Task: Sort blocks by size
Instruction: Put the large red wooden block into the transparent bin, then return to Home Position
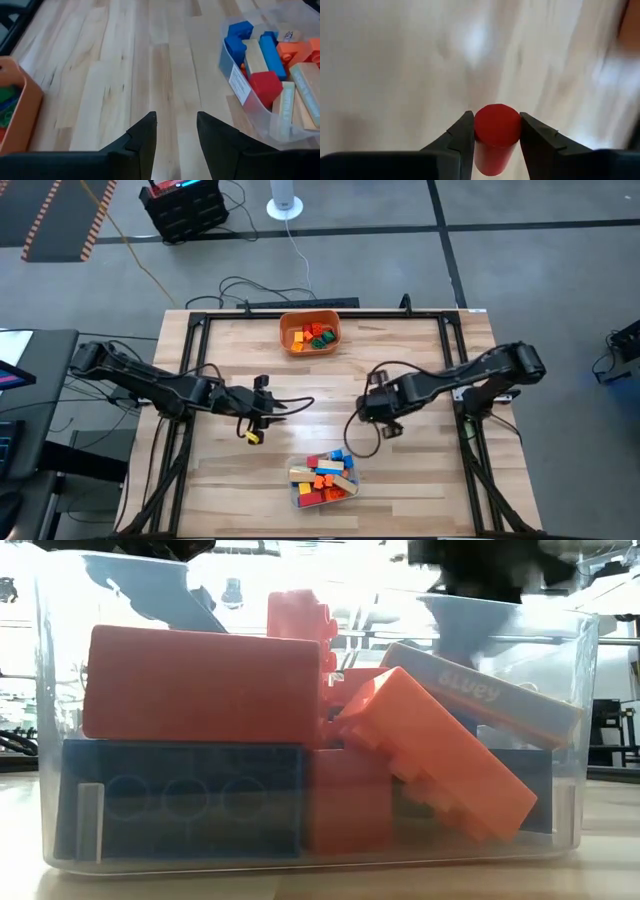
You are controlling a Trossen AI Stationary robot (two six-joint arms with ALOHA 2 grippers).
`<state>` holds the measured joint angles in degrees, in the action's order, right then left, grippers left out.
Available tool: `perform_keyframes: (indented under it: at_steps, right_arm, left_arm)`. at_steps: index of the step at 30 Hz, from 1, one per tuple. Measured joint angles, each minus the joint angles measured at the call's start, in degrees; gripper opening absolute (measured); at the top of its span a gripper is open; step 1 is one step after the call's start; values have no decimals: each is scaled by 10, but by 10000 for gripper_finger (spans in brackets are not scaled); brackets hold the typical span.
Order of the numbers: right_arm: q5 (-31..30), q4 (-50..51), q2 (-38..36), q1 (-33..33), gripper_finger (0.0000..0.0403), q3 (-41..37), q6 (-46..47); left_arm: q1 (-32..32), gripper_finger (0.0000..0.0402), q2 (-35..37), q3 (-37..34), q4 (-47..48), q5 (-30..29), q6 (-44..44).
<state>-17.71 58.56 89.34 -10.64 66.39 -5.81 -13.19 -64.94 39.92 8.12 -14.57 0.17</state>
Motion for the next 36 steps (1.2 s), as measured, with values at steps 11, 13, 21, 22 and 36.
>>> perform_keyframes:
  at_steps: [11,13,21,22,36]
  right_arm:
    - [242,-329,1,-105,153,81,131]
    - [245,-361,12,-123,153,81,147]
    - [244,-395,104,-148,159,81,183]
    - [244,-390,113,-146,164,80,194]
    - [240,-283,102,-113,258,100,210]
  left_arm:
    - [-3,134,3,-48,-39,9,-28]
    - [-3,134,3,-53,-48,9,-28]
    - [-3,134,8,-53,-83,3,-20]
    - [-3,134,9,-53,-84,3,-20]
    - [-2,134,23,-53,-87,-13,-7]
